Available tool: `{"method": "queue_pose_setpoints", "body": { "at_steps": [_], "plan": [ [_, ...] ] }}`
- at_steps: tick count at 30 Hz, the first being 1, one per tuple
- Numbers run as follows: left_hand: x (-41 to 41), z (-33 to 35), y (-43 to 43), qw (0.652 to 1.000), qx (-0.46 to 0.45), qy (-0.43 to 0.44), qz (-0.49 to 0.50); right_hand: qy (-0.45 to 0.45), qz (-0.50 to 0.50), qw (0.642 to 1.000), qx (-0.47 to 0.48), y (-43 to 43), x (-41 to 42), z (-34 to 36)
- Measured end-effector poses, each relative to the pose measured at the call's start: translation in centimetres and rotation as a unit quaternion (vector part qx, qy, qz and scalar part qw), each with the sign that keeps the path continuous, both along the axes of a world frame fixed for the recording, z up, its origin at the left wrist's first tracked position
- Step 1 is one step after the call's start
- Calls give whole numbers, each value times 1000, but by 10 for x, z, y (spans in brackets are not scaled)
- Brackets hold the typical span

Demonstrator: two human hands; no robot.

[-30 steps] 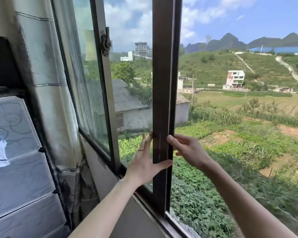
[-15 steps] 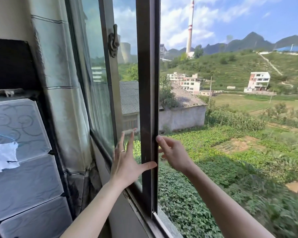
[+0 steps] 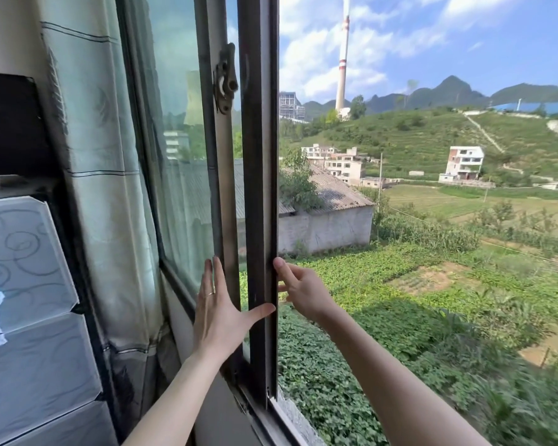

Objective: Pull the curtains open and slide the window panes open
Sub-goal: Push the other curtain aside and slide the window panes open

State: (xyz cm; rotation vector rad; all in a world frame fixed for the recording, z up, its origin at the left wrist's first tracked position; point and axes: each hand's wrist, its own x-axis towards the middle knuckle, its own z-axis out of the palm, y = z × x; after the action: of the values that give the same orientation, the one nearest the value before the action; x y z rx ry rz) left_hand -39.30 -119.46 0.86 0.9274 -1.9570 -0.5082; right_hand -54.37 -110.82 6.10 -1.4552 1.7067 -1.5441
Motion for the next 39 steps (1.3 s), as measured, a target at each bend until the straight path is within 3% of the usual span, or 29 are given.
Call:
{"method": "queue_pose_setpoints", "body": {
  "at_steps": [11,20,32,36,39],
  "plan": [
    [-9,-22,-40,989,-132,66,22,-40,1,999,10,-52,3,0],
    [-16,-29,-52,970,-222,86,50,-5,-8,1000,25,-75,-6,-3],
    [-16,-30,-54,972,-212,82,54,-4,-43,999,-2,-81,-1,-13],
    [-18,-22,-39,983,-173,27,60,28,-64,997,21,-76,4,-2],
    [-15,-16,-26,988,-139,-34,61,106,-103,986,80,-61,4,7]
  ]
}}
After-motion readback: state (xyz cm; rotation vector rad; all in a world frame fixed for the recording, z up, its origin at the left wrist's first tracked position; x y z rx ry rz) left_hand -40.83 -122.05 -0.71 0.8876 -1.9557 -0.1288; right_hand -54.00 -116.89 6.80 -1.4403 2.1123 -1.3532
